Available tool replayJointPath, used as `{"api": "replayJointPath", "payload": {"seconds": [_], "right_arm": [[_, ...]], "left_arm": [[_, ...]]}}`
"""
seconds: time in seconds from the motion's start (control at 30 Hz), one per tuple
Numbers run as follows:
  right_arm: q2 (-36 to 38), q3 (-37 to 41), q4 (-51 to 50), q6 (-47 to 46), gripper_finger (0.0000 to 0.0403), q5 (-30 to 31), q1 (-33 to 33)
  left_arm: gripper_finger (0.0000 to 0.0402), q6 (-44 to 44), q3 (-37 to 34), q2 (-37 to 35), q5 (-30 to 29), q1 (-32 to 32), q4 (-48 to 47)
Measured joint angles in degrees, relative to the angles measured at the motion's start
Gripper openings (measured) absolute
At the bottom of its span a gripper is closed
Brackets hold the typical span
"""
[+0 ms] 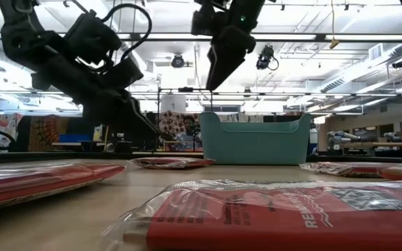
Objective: Sort popcorn bags into baskets
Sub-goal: Put the red popcorn bag into the blue bin
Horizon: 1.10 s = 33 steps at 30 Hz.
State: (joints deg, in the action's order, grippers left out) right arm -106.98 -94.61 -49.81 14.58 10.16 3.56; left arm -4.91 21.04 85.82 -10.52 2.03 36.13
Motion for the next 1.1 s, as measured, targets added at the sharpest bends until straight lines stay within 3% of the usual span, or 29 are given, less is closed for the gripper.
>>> {"api": "replayJointPath", "payload": {"seconds": [0.2, 0.37, 0.63, 0.77, 1.1], "right_arm": [[-0.28, 7.23, 13.6, 1.6, 0.0247, 4.18, -4.37], [-0.28, 14.07, 23.72, 2.87, 0.0247, 7.4, -5.88], [-0.35, 18.46, 25.33, -0.74, 0.0247, 7.81, -6.21], [-2.43, 19.61, 25.44, 2.84, 0.0247, 7.58, -7.19], [-9.29, 19.61, 31.23, 16.52, 0.0247, 20.83, -9.41]], "left_arm": [[0.0141, 6.4, 0.0, 0.04, -2.11, 4.14, 0.46], [0.0141, 7.61, 0.15, 4.26, -2.31, 4.66, 1.99], [0.0141, 9.01, 2.85, 13.21, -2.99, 6.73, 5.65], [0.0141, 9.04, 3.31, 15.46, -2.0, 8.3, 5.37], [0.0141, 9.29, 3.3, 15.45, 1.25, 9.08, 2.72]]}}
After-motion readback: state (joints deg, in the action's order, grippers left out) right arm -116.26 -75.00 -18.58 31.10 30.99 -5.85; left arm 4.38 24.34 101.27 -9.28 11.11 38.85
